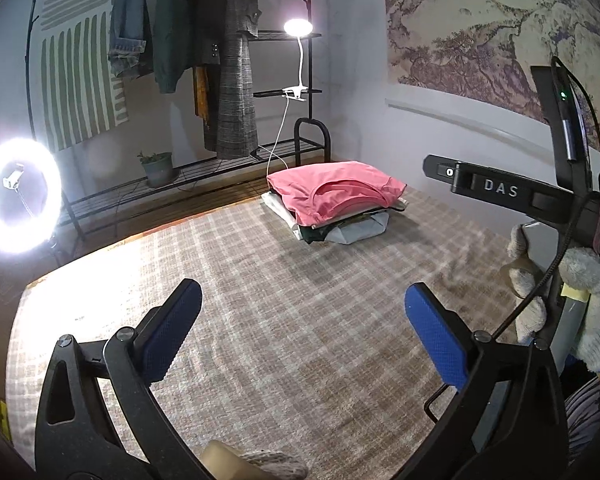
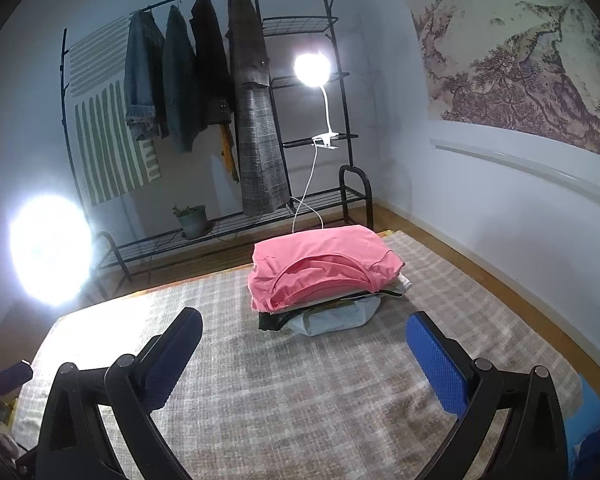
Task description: Fold small clothes
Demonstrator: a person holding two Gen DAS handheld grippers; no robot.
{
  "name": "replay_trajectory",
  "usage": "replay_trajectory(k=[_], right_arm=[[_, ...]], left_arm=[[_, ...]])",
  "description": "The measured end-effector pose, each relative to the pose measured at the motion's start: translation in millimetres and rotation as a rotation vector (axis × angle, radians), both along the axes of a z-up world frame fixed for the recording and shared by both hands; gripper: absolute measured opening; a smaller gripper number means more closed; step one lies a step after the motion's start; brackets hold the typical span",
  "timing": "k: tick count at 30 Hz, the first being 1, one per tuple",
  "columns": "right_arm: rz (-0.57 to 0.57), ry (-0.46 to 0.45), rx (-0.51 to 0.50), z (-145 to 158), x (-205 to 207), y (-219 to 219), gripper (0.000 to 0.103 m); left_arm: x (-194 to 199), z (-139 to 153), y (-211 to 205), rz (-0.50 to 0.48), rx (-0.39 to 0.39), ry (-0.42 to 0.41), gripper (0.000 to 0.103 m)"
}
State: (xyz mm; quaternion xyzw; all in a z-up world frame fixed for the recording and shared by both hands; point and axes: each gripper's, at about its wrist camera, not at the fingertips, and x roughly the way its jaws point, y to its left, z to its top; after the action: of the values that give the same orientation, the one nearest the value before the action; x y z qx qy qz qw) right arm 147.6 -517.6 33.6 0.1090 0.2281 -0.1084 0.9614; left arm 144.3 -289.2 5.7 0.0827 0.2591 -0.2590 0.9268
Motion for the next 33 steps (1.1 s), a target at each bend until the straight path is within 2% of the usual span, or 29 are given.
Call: replay_trajectory(k=[33], right_arm=[[0.014,0.005,0.011,-6,11,0,0.103]], left_arm=[[0,-2,-3,-0.040,0.001,0.011,0.103]])
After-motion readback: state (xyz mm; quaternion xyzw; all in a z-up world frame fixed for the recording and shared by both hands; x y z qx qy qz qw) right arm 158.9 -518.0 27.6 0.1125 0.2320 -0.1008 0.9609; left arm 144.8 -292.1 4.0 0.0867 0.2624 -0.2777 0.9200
